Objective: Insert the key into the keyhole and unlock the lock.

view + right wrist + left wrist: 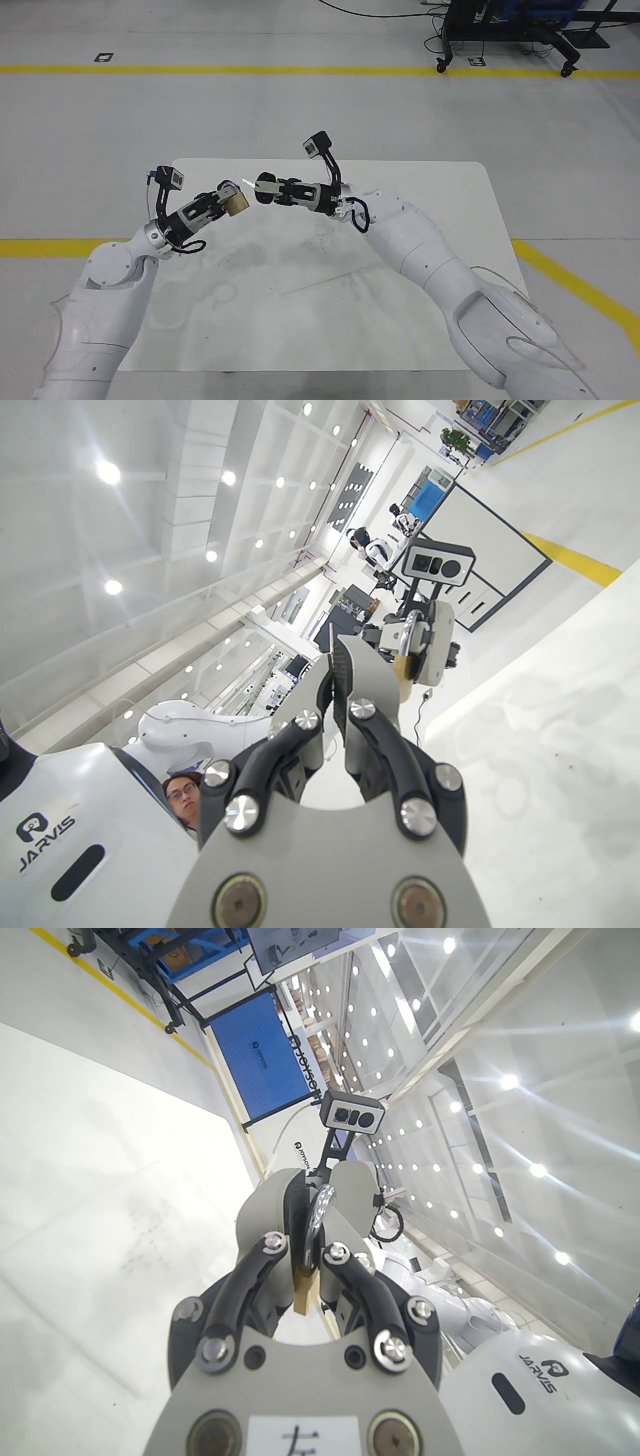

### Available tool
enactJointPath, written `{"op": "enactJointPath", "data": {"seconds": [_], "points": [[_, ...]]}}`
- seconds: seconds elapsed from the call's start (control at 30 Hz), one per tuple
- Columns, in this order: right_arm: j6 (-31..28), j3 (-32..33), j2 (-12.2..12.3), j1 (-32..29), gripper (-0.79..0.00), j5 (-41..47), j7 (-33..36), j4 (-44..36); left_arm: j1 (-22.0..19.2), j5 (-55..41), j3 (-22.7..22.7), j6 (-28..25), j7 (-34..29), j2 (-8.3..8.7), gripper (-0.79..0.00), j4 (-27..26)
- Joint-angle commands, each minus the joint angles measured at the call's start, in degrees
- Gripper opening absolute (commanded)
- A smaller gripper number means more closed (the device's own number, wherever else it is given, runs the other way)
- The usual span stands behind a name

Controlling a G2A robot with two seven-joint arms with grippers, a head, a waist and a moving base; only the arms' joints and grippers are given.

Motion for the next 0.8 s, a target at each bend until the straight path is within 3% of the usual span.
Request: {"op": "enactJointPath", "data": {"seconds": [0.0, 0.13, 0.23, 0.4, 0.63, 0.7, 0.77], "points": [[0.33, 0.05, 0.03, -0.42, -0.785, -0.25, -0.52, -0.52, 0.48, 4.43, 0.63, 4.50, 4.26, 0.00, -0.785, -1.03], [-0.09, 1.39, 1.41, -2.42, -0.785, -7.47, -4.41, -2.77, 0.44, 4.79, 1.22, 16.64, 6.60, 0.02, -0.785, -3.86], [-0.97, 3.47, 3.43, -4.82, -0.785, -15.85, -7.85, -5.62, -0.92, 4.08, 1.10, 22.02, 5.34, 0.12, -0.785, -5.63], [1.16, 9.92, 7.92, -13.71, -0.785, -30.99, -14.97, -18.10, -2.15, 3.29, 1.29, 21.39, 4.32, 0.03, -0.785, -6.58], [1.16, 9.92, 7.92, -13.71, -0.785, -30.99, -14.97, -18.10, -2.15, 3.29, 1.29, 21.39, 4.32, 0.03, -0.785, -6.58], [1.16, 9.92, 7.92, -13.71, -0.785, -30.99, -14.97, -18.10, -1.85, 2.36, 1.65, 23.74, 5.92, -0.11, -0.785, -6.20], [0.65, 9.69, 7.96, -13.58, -0.785, -34.18, -15.58, -19.58, -2.47, 0.58, 2.05, 29.58, 5.92, -0.18, -0.785, -5.66]]}}
